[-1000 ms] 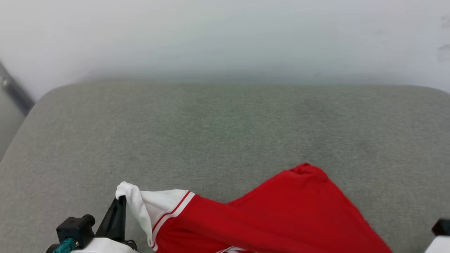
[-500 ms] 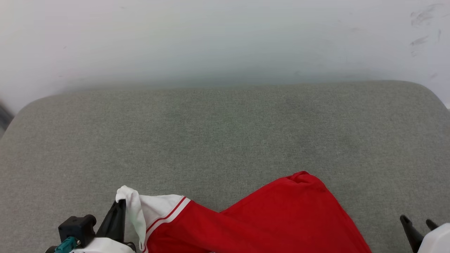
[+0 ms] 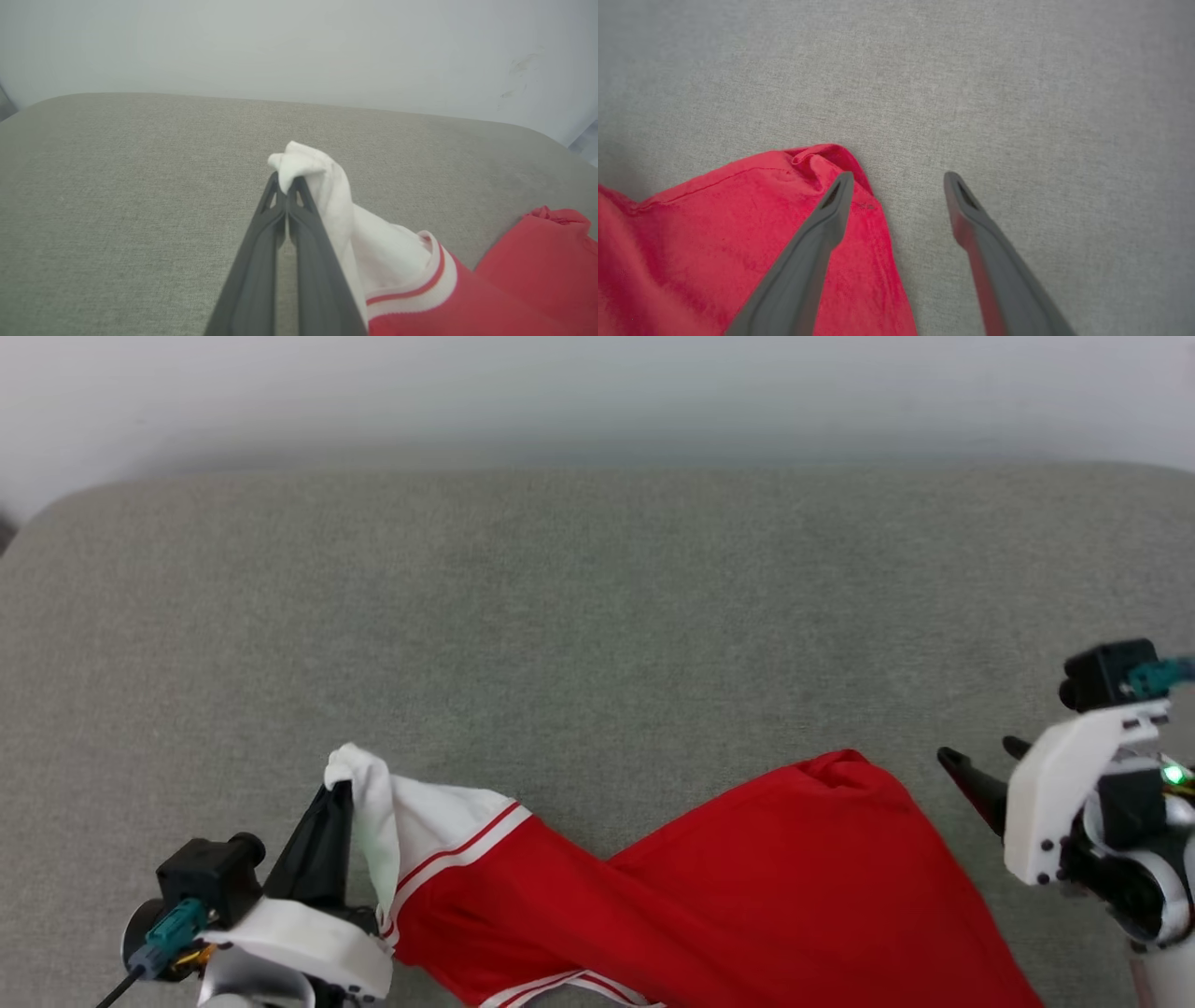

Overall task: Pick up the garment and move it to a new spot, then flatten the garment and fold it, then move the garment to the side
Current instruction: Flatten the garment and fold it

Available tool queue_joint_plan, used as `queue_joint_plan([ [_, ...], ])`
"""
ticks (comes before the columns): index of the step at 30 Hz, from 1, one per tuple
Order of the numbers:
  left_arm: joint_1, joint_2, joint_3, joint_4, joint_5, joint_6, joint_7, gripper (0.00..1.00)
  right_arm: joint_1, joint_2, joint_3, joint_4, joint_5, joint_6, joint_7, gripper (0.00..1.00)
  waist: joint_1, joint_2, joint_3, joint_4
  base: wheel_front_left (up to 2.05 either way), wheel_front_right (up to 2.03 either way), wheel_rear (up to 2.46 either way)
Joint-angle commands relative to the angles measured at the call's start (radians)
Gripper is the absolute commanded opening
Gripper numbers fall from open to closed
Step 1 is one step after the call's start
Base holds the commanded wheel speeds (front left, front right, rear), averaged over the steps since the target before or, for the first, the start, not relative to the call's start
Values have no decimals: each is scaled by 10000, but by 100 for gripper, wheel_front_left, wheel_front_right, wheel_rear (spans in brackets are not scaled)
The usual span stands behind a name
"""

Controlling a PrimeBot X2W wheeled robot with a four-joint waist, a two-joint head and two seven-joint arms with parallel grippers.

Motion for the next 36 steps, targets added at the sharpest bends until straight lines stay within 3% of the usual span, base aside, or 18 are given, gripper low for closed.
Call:
queue_joint_plan([
  [1, -267, -60, -49, 8, 65, -79, -84, 0, -450, -75, 275, -3, 90, -7, 614, 100, -1, 0, 513, 348, 0, 0, 0],
  [7, -1106, -321, -340, 238, 141, -409, -243, 0, -1662, -113, 842, 234, -68, -7, 2700, 100, -1, 0, 1372, 998, 0, 0, 0],
  [18, -1870, -684, -508, 915, 157, -809, -609, 0, -1638, -140, 1845, 1591, -79, -7, 4165, 100, -1, 0, 1967, 1511, 0, 0, 0],
  [20, -1913, -715, -497, 1008, 151, -832, -659, 0, -1572, -124, 1989, 1774, -28, -6, 4151, 27, -1, 0, 1978, 1521, 0, 0, 0],
  [21, -1922, -728, -495, 1054, 145, -836, -678, 0, -1548, -94, 2023, 1828, 79, -6, 4097, 0, -1, 0, 1971, 1519, 0, 0, 0],
  [28, -1880, -676, -442, 1296, 86, -876, -702, 0, -2078, -274, 2200, 1665, 363, -6, 3070, 0, -1, 0, 1606, 1310, 0, 0, 0],
  [36, -2158, -318, -125, 1313, -99, -768, -407, 0, -2496, -360, 1917, 1990, 199, -6, 1230, 0, -1, 0, 276, 904, 0, 0, 0],
])
